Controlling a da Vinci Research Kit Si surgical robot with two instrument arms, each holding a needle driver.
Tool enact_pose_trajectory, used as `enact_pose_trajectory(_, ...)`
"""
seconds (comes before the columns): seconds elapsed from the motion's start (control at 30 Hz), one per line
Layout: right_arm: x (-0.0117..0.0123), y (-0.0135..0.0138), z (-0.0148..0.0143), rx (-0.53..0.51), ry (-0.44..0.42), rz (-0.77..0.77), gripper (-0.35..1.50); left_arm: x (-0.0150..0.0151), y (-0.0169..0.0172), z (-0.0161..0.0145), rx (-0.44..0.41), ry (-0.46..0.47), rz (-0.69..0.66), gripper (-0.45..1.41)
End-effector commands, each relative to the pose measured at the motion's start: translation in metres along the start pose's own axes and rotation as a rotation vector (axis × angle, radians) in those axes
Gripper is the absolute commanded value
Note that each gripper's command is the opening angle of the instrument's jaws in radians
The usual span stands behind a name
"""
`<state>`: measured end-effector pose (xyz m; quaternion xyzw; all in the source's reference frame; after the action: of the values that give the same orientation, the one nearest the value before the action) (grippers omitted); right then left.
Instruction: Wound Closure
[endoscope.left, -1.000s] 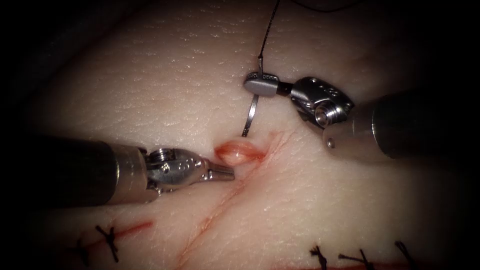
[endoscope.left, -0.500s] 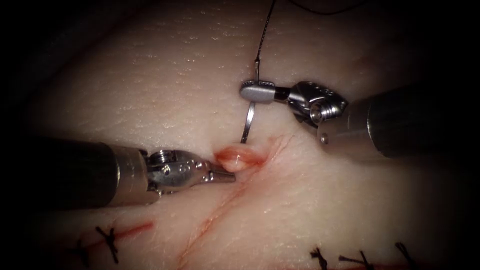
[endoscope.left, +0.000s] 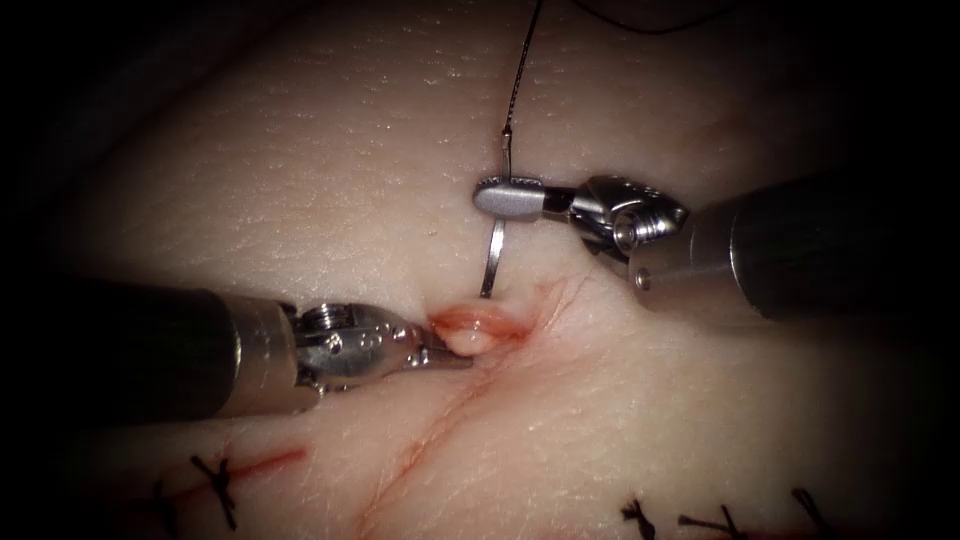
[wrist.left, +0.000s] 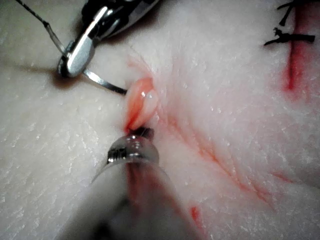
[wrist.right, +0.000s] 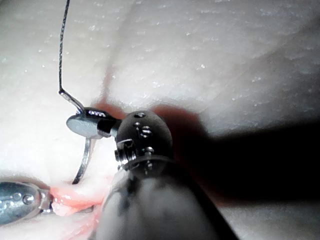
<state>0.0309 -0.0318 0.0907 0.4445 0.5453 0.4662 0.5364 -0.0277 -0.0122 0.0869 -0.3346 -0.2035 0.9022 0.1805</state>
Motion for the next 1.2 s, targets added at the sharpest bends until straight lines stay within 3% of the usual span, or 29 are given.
enact_pose_trajectory(0.03, -0.0011, 0.0001, 0.0009, 0.013, -0.01, 0.006, -0.35, -0.0001, 0.0001, 0.0009, -0.001, 0.0, 0.0, -0.32)
enact_pose_trajectory(0.63, -0.0032, -0.0013, 0.0014, 0.046, -0.042, 0.069, -0.35, 0.0002, -0.0001, 0.0008, 0.0, 0.001, -0.003, -0.32)
enact_pose_trajectory(0.8, -0.0025, -0.0012, 0.0014, 0.028, -0.02, 0.032, -0.35, 0.0003, -0.0002, 0.0007, 0.001, 0.001, -0.004, -0.32)
enact_pose_trajectory(0.93, -0.0011, -0.0003, 0.0012, -0.009, 0.024, -0.143, 0.74, 0.0003, -0.0001, 0.0007, 0.002, 0.001, -0.004, -0.32)
enact_pose_trajectory(0.97, -0.0008, -0.0001, 0.0011, -0.015, 0.029, -0.173, 0.94, 0.0003, 0.0, 0.0007, 0.002, 0.001, -0.004, -0.32)
enact_pose_trajectory(1.07, 0.0004, 0.0006, 0.001, -0.041, 0.049, -0.267, 1.25, 0.0003, 0.0001, 0.0007, 0.002, 0.001, -0.005, -0.32)
enact_pose_trajectory(1.2, 0.0018, 0.0014, 0.0008, -0.084, 0.076, -0.383, 1.31, 0.0003, 0.0003, 0.0007, 0.002, 0.001, -0.005, -0.32)
